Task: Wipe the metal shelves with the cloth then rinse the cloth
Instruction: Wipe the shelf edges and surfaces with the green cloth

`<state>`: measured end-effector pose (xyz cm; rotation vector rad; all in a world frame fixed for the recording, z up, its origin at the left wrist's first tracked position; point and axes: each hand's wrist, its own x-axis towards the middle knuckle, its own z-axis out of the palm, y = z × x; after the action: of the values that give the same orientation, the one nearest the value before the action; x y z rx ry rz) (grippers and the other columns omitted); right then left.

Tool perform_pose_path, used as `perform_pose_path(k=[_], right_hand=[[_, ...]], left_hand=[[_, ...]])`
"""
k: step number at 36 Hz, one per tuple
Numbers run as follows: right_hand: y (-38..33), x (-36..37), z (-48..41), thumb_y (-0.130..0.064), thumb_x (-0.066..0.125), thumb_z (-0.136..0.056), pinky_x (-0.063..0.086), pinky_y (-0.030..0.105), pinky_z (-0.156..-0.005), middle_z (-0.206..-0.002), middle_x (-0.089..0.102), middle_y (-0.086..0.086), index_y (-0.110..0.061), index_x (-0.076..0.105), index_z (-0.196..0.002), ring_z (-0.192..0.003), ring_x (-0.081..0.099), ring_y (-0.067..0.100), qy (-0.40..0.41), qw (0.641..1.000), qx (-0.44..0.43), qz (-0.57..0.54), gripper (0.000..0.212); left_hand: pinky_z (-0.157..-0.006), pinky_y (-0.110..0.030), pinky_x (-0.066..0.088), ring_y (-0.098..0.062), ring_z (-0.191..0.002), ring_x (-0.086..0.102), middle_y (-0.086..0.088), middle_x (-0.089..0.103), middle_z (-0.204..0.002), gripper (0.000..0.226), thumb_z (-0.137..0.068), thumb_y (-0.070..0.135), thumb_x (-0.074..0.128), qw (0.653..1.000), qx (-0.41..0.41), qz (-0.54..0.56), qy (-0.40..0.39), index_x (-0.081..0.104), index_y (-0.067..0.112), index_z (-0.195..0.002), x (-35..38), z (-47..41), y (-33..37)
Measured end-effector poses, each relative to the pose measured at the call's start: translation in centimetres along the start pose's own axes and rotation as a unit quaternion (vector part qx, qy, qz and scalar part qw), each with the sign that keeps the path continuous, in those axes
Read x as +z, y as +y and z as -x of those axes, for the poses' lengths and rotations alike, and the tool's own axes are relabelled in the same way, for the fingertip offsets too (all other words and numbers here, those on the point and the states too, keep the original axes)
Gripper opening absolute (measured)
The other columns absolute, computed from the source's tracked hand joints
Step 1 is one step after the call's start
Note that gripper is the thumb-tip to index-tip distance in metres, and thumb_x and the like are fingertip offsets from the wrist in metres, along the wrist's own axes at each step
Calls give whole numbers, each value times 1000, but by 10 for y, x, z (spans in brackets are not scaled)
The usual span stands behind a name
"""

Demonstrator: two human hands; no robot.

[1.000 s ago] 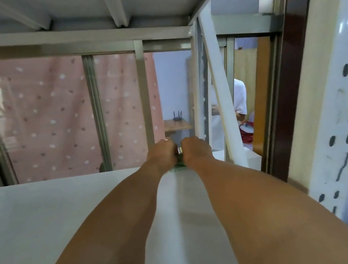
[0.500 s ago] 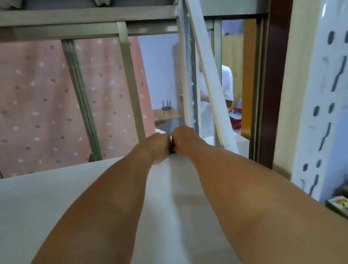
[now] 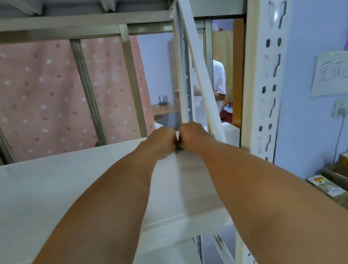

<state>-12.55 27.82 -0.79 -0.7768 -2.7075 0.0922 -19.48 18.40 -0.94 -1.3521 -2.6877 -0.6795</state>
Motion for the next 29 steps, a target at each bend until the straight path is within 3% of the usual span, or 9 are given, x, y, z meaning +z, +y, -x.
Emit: perform_pose_path(k=[3,6,9,11,17,22,26,29], right_hand=[[-3,-9,28,-19,58,-93,53,38,-85,-113,62,17,-6,62,-120,-102,63,33,-5,1000,1,26,30],[-9,-16,56,-19,57,-95,48,32,-81,-117,63,14,-6,62,-119,-105,63,29,-8,999,9,47,28],[-16,-23,84,-19,54,-96,46,32,-83,-121,62,12,-8,62,-122,-111,61,29,-18,998,6,61,29],[-20,-27,104,-19,52,-96,47,33,-86,-121,61,11,-8,62,-120,-111,61,29,-30,997,1,73,28],[-20,-46,153,-16,49,-97,47,31,-82,-115,64,11,-8,64,-114,-105,63,27,-53,990,-30,128,24],[-20,-58,187,-19,53,-94,47,30,-79,-109,63,10,-9,65,-110,-99,63,26,-56,984,-45,165,22],[-18,-70,211,-23,54,-93,44,29,-70,-86,54,6,-9,65,-104,-84,58,25,-57,983,-56,164,21],[-16,-80,226,-22,56,-88,42,30,-65,-70,46,2,-11,62,-88,-71,53,22,-66,986,-50,147,12]], left_hand=[[-77,-40,54,-29,-82,62,-9,65,-87,12,-85,5,58,1000,6,-4,-9,69,4,-86,-2,23,7],[-81,-45,55,-37,-85,64,-14,65,-86,10,-83,1,56,1000,24,5,-7,63,4,-76,0,47,13],[-85,-39,52,-34,-96,61,-17,65,-103,15,-87,3,51,999,36,3,-1,65,3,-94,-5,76,22],[-90,-43,51,-32,-96,60,-15,65,-105,19,-85,0,49,998,53,-12,-19,65,5,-94,-5,91,25],[-81,-40,53,-26,-84,58,-9,64,-96,16,-86,7,51,996,70,-58,-24,64,16,-91,-11,135,44],[-76,-40,55,-24,-76,60,-7,65,-86,17,-87,7,52,995,73,-57,-24,68,13,-91,-12,164,54],[-78,-38,56,-26,-80,63,-8,69,-89,23,-87,7,54,994,86,-43,-45,75,14,-96,-15,182,60],[-76,-37,56,-27,-80,64,-8,72,-91,23,-88,9,58,993,92,-44,-57,78,15,-98,-18,194,61]])
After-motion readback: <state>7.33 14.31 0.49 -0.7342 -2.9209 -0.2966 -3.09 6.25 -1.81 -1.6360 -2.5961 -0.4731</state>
